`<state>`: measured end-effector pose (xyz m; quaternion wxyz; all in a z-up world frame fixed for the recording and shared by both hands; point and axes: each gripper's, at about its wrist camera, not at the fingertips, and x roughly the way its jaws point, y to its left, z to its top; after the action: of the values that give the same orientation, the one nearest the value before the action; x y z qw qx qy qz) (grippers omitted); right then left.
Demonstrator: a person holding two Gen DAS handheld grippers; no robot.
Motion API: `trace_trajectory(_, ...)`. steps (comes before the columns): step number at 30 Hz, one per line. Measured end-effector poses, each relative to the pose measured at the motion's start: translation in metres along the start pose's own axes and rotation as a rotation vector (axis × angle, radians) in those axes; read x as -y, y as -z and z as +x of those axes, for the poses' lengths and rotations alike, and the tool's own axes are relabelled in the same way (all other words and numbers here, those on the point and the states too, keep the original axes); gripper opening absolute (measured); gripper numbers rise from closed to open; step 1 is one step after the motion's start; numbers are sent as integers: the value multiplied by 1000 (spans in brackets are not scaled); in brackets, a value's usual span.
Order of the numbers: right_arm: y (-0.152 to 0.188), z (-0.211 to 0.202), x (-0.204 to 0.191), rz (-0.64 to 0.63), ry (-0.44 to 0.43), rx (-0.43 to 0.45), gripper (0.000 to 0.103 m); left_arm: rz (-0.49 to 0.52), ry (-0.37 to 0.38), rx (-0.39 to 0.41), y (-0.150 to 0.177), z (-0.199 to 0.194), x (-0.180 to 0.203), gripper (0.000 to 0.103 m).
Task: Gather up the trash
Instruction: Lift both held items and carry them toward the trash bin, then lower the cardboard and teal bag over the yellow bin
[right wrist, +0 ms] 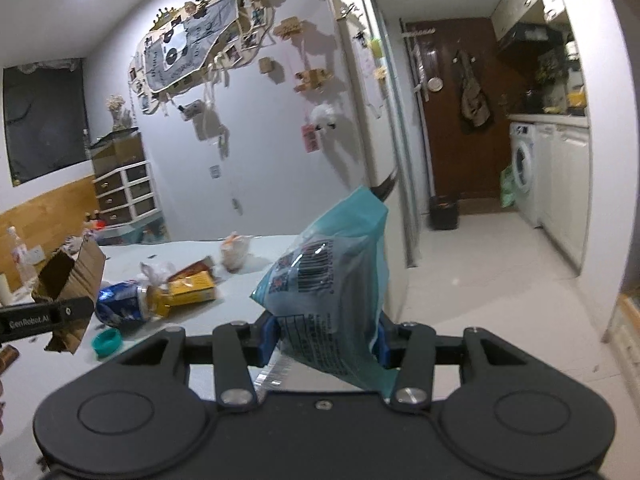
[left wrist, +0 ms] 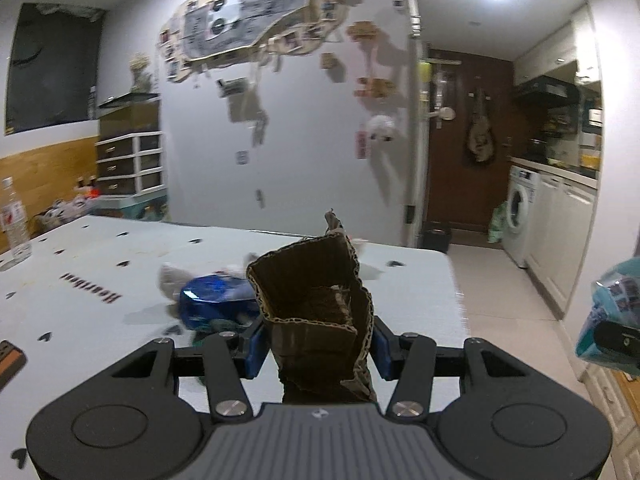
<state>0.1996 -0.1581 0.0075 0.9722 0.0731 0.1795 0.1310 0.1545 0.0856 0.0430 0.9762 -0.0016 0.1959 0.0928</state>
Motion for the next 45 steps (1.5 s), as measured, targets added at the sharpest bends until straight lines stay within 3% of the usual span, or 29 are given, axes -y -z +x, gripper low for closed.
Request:
trace_trajectory(9, 13, -36, 51, 21, 74, 22, 48, 63, 104, -6, 19, -16, 73, 52)
trace_trajectory(22, 41, -48, 129, 73, 164, -47, 48, 178, 230, -56, 46, -1, 177, 52)
trace_trajectory(35, 73, -8, 197, 112, 221, -193, 48, 223, 331, -177, 70, 70, 263, 52)
trace_trajectory(45, 112, 58, 230, 143, 253, -375, 48, 227, 345, -354, 121, 148, 281, 52)
